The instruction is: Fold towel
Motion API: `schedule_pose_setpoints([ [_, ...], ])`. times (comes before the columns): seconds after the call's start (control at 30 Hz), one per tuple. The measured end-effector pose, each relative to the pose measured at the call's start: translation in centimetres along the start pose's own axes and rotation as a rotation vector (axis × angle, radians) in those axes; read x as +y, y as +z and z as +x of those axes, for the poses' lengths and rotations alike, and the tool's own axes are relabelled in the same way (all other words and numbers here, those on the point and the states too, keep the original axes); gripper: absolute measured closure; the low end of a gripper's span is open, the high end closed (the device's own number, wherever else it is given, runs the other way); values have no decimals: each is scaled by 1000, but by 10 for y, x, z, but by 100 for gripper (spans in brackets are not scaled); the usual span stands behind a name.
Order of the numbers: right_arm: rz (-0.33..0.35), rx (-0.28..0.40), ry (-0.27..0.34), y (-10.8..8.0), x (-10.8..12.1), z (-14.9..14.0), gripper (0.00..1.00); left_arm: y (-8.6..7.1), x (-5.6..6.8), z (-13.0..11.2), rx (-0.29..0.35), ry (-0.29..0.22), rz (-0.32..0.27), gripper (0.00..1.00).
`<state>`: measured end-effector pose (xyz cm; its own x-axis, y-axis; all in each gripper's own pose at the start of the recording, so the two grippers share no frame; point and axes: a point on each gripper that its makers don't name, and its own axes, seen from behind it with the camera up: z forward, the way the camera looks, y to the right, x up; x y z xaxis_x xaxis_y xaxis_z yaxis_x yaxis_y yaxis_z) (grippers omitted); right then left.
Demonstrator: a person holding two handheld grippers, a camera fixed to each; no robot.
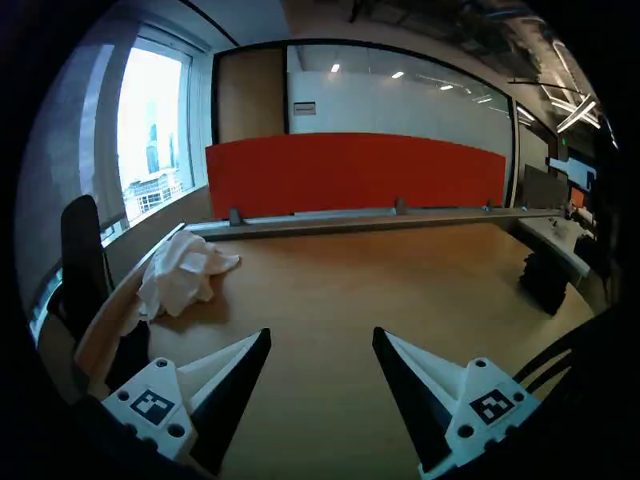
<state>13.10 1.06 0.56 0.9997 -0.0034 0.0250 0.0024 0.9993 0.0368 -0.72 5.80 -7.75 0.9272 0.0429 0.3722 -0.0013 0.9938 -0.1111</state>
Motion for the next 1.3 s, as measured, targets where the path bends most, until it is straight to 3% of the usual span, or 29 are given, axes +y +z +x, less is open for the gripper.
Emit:
schedule_pose_setpoints([
  [0.3, 16, -17, 4, -3, -21, 0, 6, 11, -20, 74, 169, -10, 37, 6],
  [0.6, 30, -16, 1, -6, -36, 4, 6, 7, -44, 141, 334, -35, 103, 6],
  [1.0, 32, -29, 6, -6, -45, 4, 6, 14, -47, 146, 356, -47, 113, 6],
  [1.3, 31, -34, 13, -8, -45, 9, 6, 15, -37, 147, 376, -28, 107, 6],
])
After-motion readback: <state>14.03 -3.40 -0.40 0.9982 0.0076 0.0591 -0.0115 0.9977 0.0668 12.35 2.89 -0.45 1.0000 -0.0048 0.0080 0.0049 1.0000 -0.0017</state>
